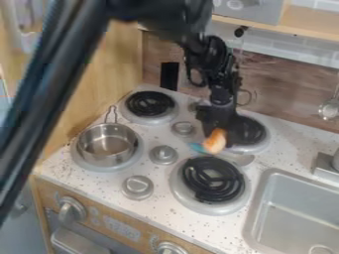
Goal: Move the bread to the top right burner
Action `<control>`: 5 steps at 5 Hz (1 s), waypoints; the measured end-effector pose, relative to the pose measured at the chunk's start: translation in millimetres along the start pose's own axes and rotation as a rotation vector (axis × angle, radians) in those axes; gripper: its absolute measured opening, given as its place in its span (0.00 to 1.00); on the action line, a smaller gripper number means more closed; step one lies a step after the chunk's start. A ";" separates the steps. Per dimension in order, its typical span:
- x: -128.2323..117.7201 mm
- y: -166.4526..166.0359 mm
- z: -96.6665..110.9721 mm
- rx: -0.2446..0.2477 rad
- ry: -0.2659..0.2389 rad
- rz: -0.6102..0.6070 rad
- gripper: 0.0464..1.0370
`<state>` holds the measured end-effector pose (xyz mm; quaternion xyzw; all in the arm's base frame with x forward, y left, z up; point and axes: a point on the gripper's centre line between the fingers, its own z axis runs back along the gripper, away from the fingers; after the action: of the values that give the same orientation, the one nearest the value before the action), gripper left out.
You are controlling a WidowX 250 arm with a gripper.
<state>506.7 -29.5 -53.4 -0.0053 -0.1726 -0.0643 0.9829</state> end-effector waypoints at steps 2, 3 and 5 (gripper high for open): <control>2.5 -5.2 -1.4 -0.040 0.012 -0.011 0.68; -5.3 -9.5 -0.2 -0.067 0.001 -0.017 0.94; -15.4 2.6 60.6 -0.082 -0.073 0.027 0.97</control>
<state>472.2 -23.0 -1.6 -0.0501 -0.2054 -0.0580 0.9757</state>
